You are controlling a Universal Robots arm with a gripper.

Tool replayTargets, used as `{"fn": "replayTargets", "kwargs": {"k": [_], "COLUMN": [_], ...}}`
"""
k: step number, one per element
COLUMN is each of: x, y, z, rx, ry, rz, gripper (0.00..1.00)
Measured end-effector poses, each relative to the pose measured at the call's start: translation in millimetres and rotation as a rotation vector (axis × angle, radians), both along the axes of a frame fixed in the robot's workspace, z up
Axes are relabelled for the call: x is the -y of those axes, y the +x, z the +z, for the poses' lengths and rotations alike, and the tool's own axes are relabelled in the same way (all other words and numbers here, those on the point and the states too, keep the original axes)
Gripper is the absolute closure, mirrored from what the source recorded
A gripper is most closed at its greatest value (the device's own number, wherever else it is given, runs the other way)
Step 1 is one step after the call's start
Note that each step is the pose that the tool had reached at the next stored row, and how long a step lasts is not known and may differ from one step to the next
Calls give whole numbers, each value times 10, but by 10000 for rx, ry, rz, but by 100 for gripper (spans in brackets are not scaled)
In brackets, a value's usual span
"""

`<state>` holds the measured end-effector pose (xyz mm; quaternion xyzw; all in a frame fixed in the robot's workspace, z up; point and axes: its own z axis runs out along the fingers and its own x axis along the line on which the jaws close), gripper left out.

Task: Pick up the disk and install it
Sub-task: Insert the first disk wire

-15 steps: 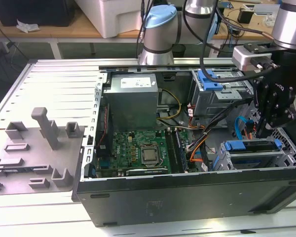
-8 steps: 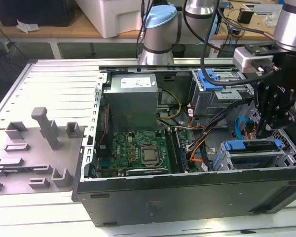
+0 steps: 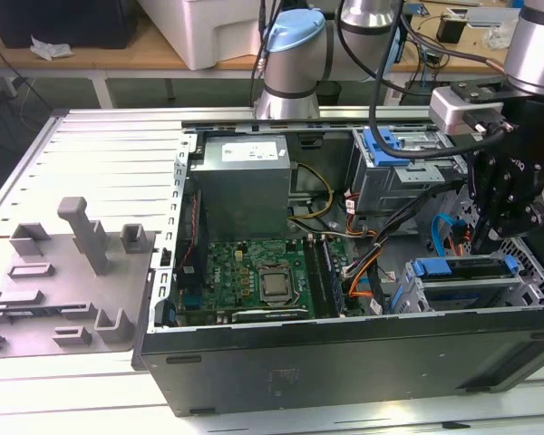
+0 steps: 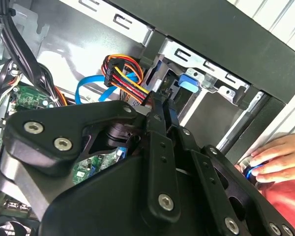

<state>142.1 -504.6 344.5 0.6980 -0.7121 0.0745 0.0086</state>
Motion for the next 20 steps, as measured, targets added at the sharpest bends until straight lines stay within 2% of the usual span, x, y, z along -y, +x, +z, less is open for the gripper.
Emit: {"fn": "replayTargets", "kwargs": {"k": [12, 20], "x": [74, 82], "y": [0, 0], "z": [12, 12], "rx": [0, 0], "ry": [51, 73], "rz": [0, 0], "gripper": [83, 83]}}
